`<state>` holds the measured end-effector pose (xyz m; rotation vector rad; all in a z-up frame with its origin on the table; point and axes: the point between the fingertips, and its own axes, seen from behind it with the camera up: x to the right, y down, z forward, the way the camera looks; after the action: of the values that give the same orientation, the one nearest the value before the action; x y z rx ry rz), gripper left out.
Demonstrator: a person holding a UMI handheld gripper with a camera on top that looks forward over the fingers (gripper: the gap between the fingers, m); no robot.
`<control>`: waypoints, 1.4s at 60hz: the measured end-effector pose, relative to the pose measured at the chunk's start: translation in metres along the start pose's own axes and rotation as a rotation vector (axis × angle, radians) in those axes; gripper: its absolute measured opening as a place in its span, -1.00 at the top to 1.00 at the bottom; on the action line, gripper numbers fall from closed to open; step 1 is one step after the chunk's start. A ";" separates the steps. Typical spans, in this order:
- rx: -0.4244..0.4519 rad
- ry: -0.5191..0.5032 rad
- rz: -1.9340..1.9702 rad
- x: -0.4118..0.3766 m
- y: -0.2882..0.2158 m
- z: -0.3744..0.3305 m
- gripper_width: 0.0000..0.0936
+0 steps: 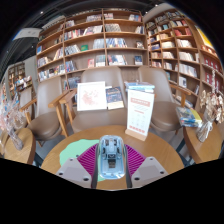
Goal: Arrange mouse
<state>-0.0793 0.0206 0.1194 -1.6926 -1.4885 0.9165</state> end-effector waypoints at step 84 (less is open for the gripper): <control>0.023 0.031 -0.089 0.006 0.153 -0.276 -0.83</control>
<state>0.2354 -0.0019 0.1286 -1.6041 -1.5146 0.8528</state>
